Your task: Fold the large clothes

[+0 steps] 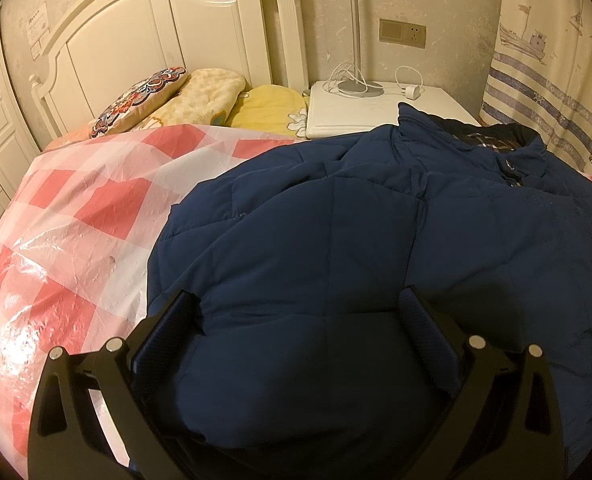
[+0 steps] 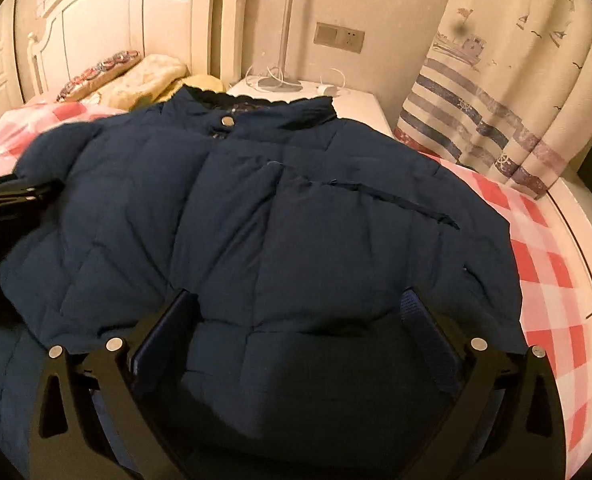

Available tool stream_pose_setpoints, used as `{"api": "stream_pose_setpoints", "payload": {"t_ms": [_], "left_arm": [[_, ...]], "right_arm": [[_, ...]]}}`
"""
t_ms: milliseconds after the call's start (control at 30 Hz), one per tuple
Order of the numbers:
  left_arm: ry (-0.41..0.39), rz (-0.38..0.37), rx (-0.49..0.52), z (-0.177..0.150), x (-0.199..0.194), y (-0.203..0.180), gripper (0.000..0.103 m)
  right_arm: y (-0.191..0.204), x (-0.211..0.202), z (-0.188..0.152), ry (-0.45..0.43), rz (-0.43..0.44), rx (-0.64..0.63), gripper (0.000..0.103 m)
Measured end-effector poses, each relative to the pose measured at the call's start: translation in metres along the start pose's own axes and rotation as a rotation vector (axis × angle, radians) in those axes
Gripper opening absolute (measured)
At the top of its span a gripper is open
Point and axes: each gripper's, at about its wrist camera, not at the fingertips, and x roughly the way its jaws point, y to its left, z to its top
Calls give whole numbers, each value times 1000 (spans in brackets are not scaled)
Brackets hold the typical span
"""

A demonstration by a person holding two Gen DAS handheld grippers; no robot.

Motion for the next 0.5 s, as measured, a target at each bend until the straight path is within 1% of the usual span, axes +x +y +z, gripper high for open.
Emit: {"api": "stream_pose_setpoints", "payload": {"t_ms": [167, 267, 333, 367, 400, 433, 467, 500], "left_arm": [[-2, 1, 3, 0, 0, 0, 101], [-3, 19, 14, 0, -3, -2, 101], [27, 42, 9, -1, -16, -5, 101], [23, 34, -6, -3, -28, -6, 101], [-1, -2, -22, -7, -43, -7, 101], [-20, -38, -24, -11, -54, -10, 101], [-44, -85, -11, -16, -68, -15, 101], [-56, -104, 7, -20, -76, -20, 101]], "right_arm": [[-1, 4, -4, -4, -3, 1, 99], [-1, 2, -4, -6, 5, 5, 99], [-4, -1, -4, -6, 36, 22, 99], [-8, -5, -2, 19, 61, 17, 98], [-10, -10, -1, 39, 67, 16, 98], [-13, -19, -1, 39, 72, 38, 98], [-17, -31, -2, 12, 79, 71, 98], [-22, -47, -4, -38, 86, 106, 98]]}}
